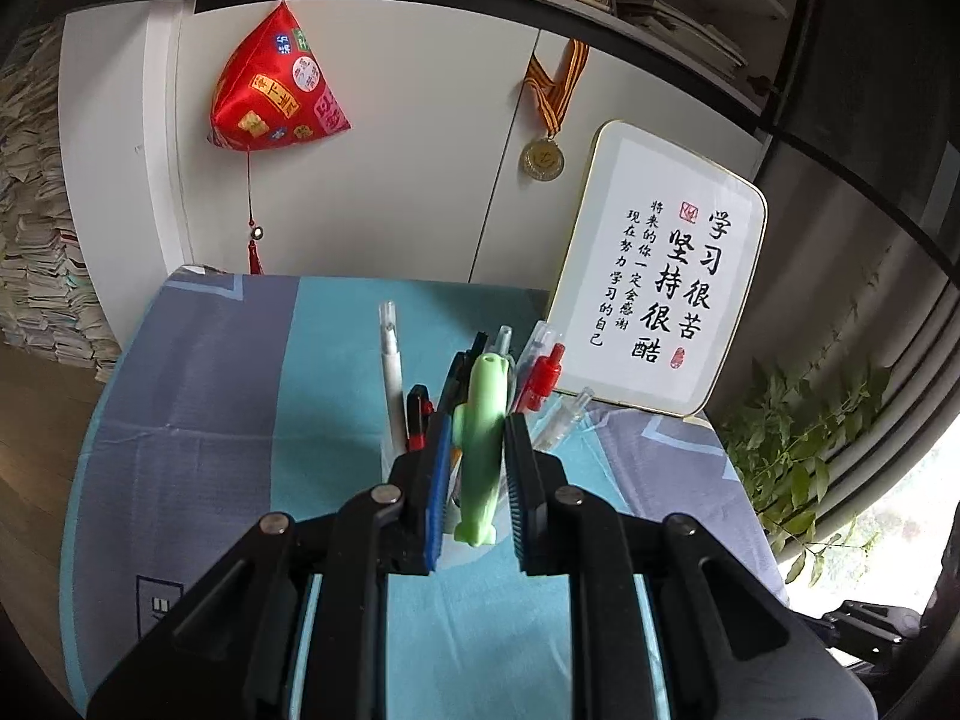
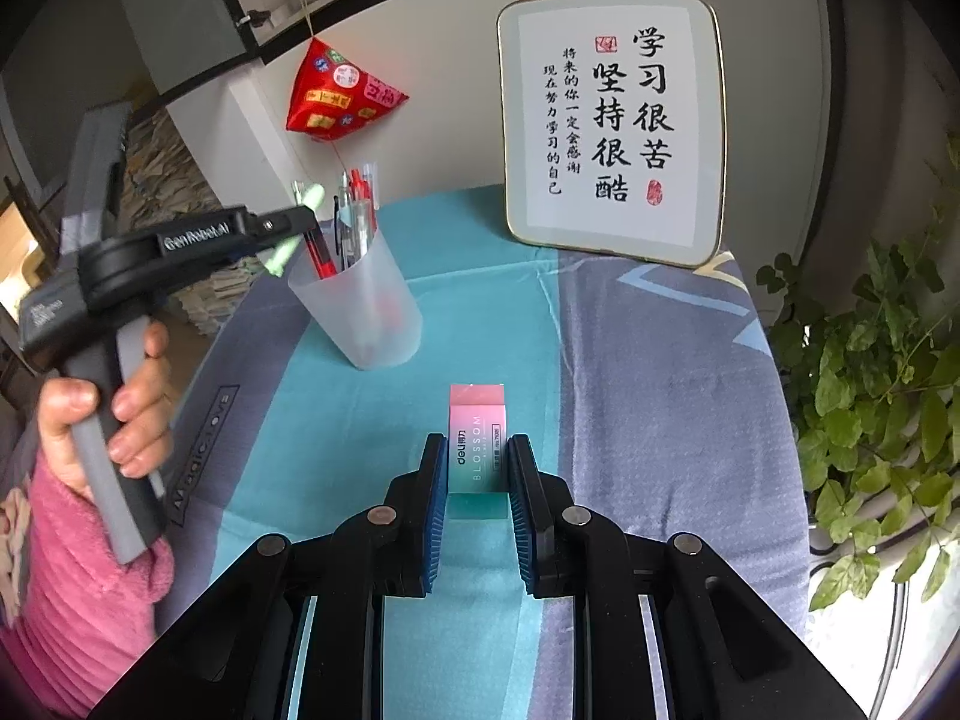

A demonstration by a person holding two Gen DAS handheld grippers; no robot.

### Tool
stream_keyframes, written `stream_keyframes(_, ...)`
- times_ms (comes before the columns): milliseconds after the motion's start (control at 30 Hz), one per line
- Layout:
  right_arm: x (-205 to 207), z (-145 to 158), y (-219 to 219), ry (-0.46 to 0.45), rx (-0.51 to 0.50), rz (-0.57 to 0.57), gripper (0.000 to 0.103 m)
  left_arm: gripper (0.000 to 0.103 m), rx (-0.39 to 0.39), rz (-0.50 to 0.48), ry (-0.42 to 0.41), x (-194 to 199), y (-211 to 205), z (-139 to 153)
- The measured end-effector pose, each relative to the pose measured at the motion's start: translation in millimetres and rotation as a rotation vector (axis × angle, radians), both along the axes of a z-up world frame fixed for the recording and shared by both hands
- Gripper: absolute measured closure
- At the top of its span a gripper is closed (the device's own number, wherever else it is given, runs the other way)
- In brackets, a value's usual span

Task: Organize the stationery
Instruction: 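Lower the green highlighter into the cup and open the left tool while the right tool holds the eraser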

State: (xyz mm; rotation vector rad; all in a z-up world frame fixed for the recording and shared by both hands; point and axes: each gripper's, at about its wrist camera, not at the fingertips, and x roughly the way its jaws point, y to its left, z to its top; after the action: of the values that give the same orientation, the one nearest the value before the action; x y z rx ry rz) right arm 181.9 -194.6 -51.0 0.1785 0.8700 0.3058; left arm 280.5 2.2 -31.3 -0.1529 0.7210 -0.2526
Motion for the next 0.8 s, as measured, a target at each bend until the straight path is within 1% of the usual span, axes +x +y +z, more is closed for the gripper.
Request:
stream_keyframes(167, 1, 1, 0, 0.0, 0.005, -0.003, 0.082, 0.087, 0.006, 0.011, -0.012, 2, 0, -4)
stream_keyframes(300, -1, 1, 1, 0.002, 0.002, 0.001, 0.082, 0.087, -0.02, 0.018, -0.026, 5, 4, -4)
stream_keyframes(400, -1, 2, 1, 0.001, 0.001, -0.001, 0.082, 0.087, -0.034, 0.019, -0.022, 9, 5, -6)
stream_keyframes(600, 0, 4, 1, 0.0, 0.002, -0.001, 0.082, 0.087, -0.024, 0.021, -0.018, 10, 2, -13)
stream_keyframes(800, 0, 7, 2, -0.001, 0.002, 0.002, 0.082, 0.086, -0.035, 0.02, -0.003, 8, 5, -16)
